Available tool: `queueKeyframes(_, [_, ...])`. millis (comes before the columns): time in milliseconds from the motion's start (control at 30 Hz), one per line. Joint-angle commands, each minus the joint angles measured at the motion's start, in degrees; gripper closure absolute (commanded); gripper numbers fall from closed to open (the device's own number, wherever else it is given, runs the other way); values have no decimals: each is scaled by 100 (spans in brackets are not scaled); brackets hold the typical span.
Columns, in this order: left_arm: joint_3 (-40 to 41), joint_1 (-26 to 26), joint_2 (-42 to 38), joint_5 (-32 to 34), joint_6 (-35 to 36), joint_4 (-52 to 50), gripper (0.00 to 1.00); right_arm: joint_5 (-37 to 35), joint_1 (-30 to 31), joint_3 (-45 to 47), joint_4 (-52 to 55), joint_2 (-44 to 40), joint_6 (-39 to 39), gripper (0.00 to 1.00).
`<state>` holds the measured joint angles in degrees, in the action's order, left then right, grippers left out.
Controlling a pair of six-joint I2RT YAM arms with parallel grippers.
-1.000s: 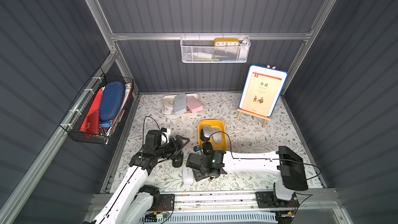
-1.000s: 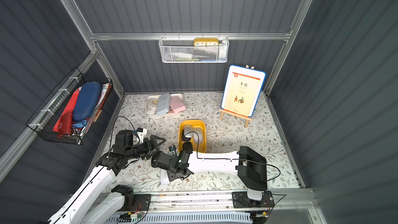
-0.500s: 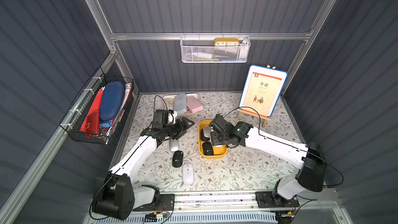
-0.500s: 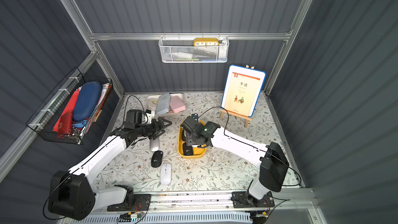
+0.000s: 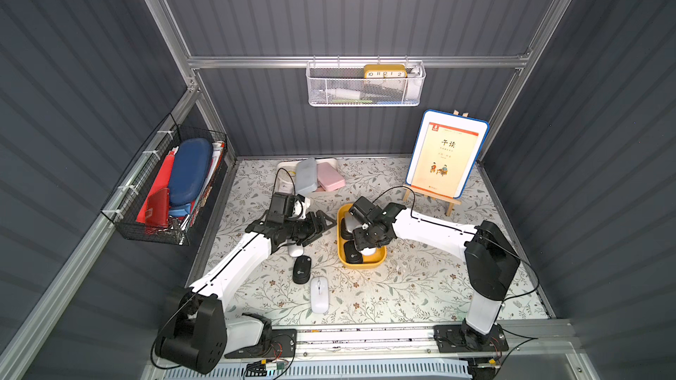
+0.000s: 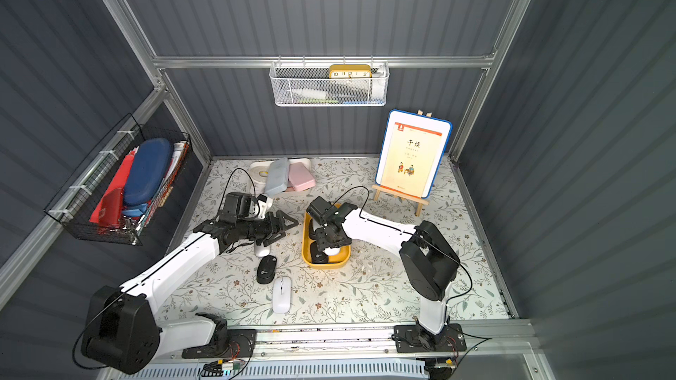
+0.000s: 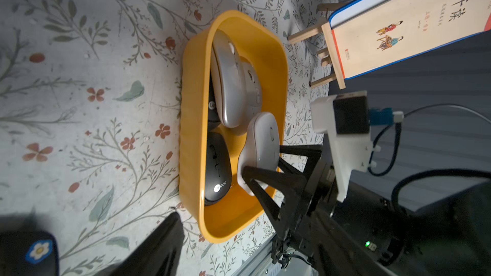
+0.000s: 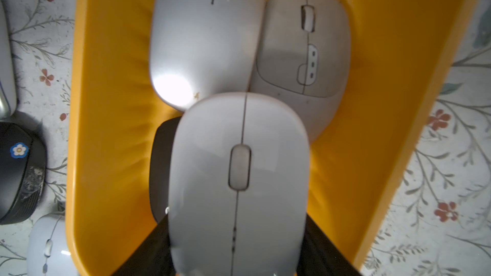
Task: Put the mouse in the storage box
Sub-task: Place the mouse in the storage box.
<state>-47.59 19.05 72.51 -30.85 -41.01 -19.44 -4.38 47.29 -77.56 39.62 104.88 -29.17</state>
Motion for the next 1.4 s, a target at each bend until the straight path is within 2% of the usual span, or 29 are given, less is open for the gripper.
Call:
queueKeyframes(0, [212, 55, -253, 210, 74, -450, 21, 145, -8, 2, -188, 176, 76, 38])
queueKeyframes(200, [245, 67, -404, 268, 69, -543, 21, 252, -9, -84, -112, 491, 13, 37])
queueKeyframes(267, [209, 76, -380, 470, 102, -607, 21, 191, -8, -110, -58, 571, -3, 36])
queueKeyframes(367, [192, 84, -338, 558, 130, -658, 21, 188, -9, -186, 52, 634, -9, 31])
queueKeyframes(600, [127, 99, -439, 609, 154, -786, 20, 152, 10, -141, 19, 247, 96, 22])
queueKeyframes(833, [4, 103, -514, 637, 147, -890, 19, -37, 26, -133, 77, 108, -2, 26])
queueKeyframes(967, [-31, 110, -575, 703, 122, -999, 19, -489, 40, -68, 236, 46, -123, 26])
queueKeyframes(1100, [-16, 154, -675, 707, 90, -1191, 18, -346, 44, 54, 129, -221, -101, 26])
queueKeyframes(1200, [-35, 516, -865, 1274, -189, -1545, 19, -421, 128, 188, -68, -702, -156, 26])
queueKeyframes(1367, [250, 1781, -1193, 2061, -1449, -2061, 19, -631, 158, 319, -100, -1527, -207, 26])
